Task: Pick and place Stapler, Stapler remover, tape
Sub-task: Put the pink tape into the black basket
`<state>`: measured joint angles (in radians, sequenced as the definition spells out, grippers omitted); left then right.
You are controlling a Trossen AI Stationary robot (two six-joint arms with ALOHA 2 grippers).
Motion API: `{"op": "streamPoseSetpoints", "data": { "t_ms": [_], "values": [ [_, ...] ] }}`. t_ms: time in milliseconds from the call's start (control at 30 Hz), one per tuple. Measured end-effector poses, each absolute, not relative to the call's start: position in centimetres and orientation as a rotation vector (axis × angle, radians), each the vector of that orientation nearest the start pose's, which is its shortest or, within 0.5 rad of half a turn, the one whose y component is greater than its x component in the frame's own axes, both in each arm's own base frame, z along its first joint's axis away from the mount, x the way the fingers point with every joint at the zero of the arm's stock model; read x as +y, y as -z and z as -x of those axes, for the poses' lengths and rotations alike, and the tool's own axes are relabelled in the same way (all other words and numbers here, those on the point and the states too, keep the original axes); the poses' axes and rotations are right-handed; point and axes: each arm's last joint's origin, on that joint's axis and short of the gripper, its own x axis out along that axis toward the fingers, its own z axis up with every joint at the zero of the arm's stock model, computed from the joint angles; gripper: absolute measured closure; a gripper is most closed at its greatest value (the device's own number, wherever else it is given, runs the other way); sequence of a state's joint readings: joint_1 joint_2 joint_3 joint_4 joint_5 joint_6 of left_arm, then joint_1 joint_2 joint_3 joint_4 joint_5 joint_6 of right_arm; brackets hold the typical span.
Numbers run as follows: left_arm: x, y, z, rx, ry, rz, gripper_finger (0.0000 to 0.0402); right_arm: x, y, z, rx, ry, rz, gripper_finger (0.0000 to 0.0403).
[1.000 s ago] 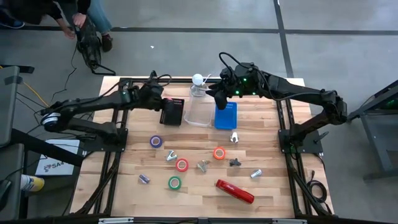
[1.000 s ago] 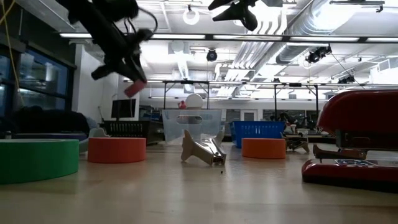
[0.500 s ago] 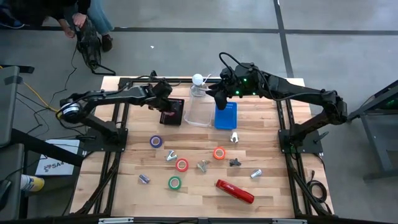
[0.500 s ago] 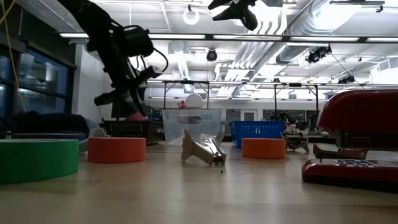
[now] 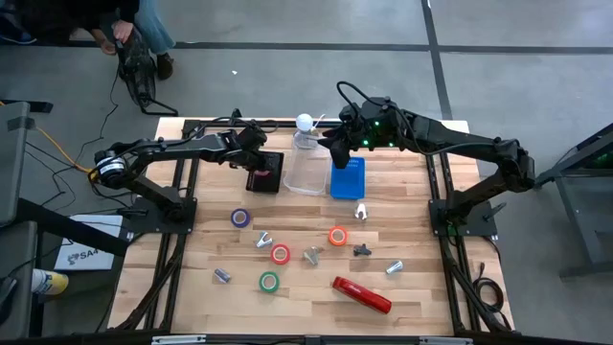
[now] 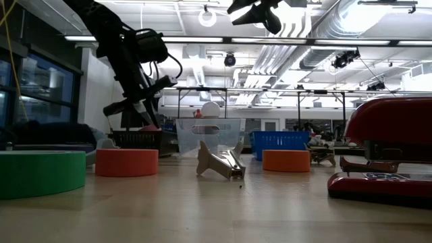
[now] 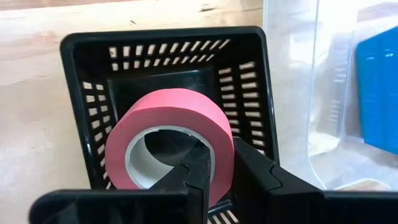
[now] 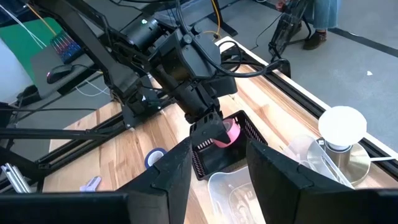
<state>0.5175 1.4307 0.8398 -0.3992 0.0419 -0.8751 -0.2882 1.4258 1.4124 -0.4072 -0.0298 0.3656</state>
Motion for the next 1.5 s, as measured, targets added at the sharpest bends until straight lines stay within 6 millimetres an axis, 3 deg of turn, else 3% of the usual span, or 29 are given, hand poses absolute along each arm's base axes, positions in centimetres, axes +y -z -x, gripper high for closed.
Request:
{"op": "streamPoseSetpoints", "data": {
  "t_ms": [1300, 1500],
  "values": [
    [13.6, -19.82, -23.82, 0.683, -0.894, 1.052, 0.034, -8.88, -38.19, -30.33, 0.366, 0.328, -0.425, 0.0258],
    [13.6, -19.82, -23.82, 0.683, -0.894, 1.051, 0.0298, -8.88, -38.19, -30.33, 0.366, 0.328, -0.425, 0.0257]
  ]
}}
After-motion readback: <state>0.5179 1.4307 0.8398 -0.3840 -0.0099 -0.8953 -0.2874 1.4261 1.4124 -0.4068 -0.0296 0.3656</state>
